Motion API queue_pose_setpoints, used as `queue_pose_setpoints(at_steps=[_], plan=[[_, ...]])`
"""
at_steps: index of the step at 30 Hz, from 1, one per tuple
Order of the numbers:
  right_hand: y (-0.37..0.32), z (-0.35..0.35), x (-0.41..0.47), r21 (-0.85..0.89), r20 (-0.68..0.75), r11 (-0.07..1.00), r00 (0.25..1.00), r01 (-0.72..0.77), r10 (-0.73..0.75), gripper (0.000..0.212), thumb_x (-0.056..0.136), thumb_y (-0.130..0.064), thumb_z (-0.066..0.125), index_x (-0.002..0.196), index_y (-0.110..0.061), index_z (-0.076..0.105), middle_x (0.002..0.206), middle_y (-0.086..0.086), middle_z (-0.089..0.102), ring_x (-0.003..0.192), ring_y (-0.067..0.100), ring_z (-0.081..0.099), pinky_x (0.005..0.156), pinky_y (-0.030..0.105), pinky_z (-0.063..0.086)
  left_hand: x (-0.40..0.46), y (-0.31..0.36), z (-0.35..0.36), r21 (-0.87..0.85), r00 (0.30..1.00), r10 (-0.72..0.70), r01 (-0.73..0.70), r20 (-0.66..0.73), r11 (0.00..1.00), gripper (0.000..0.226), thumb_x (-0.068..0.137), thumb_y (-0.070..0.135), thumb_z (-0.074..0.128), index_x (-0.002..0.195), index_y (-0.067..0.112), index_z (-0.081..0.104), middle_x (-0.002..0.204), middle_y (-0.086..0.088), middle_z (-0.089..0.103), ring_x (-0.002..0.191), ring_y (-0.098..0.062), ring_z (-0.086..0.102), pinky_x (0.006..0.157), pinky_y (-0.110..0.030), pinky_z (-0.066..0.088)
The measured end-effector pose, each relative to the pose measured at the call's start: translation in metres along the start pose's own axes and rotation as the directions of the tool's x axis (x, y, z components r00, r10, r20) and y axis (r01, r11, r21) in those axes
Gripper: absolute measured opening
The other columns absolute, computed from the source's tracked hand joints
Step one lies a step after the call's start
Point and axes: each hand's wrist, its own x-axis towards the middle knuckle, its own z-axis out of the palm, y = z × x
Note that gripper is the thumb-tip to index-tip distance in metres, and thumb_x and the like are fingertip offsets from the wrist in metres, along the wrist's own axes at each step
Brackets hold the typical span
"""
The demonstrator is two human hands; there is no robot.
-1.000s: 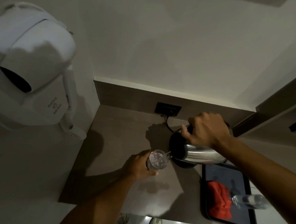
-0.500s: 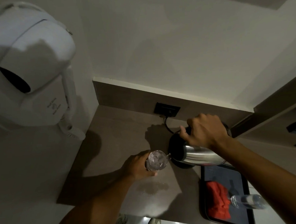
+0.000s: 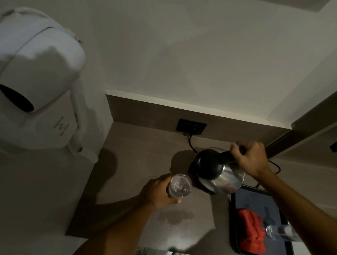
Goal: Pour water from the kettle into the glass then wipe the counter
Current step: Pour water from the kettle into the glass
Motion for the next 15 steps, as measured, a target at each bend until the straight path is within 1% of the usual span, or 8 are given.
queue_pose_setpoints(at_steps=[3, 5, 8, 10, 12, 13, 15], plan=[[0.022, 0.004, 0.000, 0.160, -0.098, 0.979, 0.985, -0.129, 0.145, 0.036, 0.092, -0.019, 0.055, 0.061, -0.003, 0.063, 0.057, 0.022, 0.062, 0.051, 0.041, 0.060, 0.049, 0.051, 0.054, 0.000, 0.000, 0.000, 0.001, 1.000, 0.017, -0.017, -0.013, 1.000, 0.099, 0.053, 0.076, 0.075, 0.140, 0.044, 0.040, 0.137, 0.014, 0.062, 0.120, -0.017, 0.062, 0.096, -0.039, 0.055], [0.037, 0.008, -0.002, 0.255, -0.144, 0.948, 0.962, -0.190, 0.232, 0.035, 0.093, -0.011, 0.053, 0.059, -0.005, 0.061, 0.059, 0.022, 0.062, 0.053, 0.041, 0.059, 0.051, 0.048, 0.053, 0.000, 0.000, 0.000, 0.003, 1.000, 0.017, -0.017, -0.014, 1.000, 0.101, 0.052, 0.077, 0.075, 0.141, 0.044, 0.040, 0.137, 0.013, 0.062, 0.121, -0.016, 0.062, 0.096, -0.038, 0.055], [0.060, 0.020, -0.008, 0.333, -0.191, 0.911, 0.929, -0.243, 0.318, 0.038, 0.092, -0.007, 0.052, 0.055, -0.012, 0.056, 0.057, 0.016, 0.056, 0.052, 0.027, 0.053, 0.053, 0.039, 0.046, 0.001, 0.000, 0.001, 0.005, 1.000, 0.010, -0.010, -0.012, 1.000, 0.102, 0.051, 0.078, 0.076, 0.140, 0.046, 0.039, 0.136, 0.016, 0.062, 0.119, -0.014, 0.062, 0.095, -0.037, 0.056], [0.077, 0.026, -0.012, 0.406, -0.197, 0.871, 0.904, -0.278, 0.380, 0.037, 0.092, -0.008, 0.049, 0.056, -0.013, 0.053, 0.061, 0.013, 0.053, 0.058, 0.025, 0.050, 0.058, 0.036, 0.041, 0.001, 0.000, 0.000, 0.009, 1.000, 0.009, -0.008, -0.012, 1.000, 0.102, 0.051, 0.076, 0.078, 0.140, 0.046, 0.039, 0.136, 0.018, 0.062, 0.117, -0.013, 0.063, 0.094, -0.038, 0.056], [0.090, 0.030, -0.015, 0.489, -0.176, 0.811, 0.874, -0.323, 0.454, 0.036, 0.094, -0.004, 0.044, 0.059, -0.011, 0.052, 0.065, 0.013, 0.051, 0.061, 0.024, 0.048, 0.061, 0.037, 0.039, 0.001, 0.001, -0.001, 0.016, 1.000, 0.001, -0.001, -0.010, 1.000, 0.101, 0.051, 0.075, 0.078, 0.140, 0.047, 0.039, 0.135, 0.018, 0.062, 0.116, -0.013, 0.064, 0.094, -0.039, 0.056], [0.095, 0.031, -0.018, 0.513, -0.175, 0.792, 0.863, -0.331, 0.474, 0.037, 0.094, -0.003, 0.043, 0.059, -0.011, 0.051, 0.064, 0.012, 0.049, 0.057, 0.019, 0.048, 0.060, 0.035, 0.038, 0.001, 0.001, -0.001, 0.018, 1.000, 0.001, -0.001, -0.007, 1.000, 0.100, 0.052, 0.073, 0.080, 0.140, 0.046, 0.040, 0.135, 0.017, 0.062, 0.116, -0.013, 0.064, 0.094, -0.040, 0.055], [0.102, 0.033, -0.022, 0.531, -0.174, 0.781, 0.859, -0.329, 0.481, 0.039, 0.095, -0.003, 0.042, 0.058, -0.012, 0.050, 0.060, 0.009, 0.045, 0.046, 0.003, 0.043, 0.052, 0.028, 0.037, 0.002, 0.002, 0.000, 0.012, 1.000, 0.007, -0.007, -0.002, 1.000, 0.098, 0.055, 0.069, 0.082, 0.140, 0.044, 0.041, 0.136, 0.014, 0.062, 0.117, -0.013, 0.063, 0.096, -0.040, 0.055]])
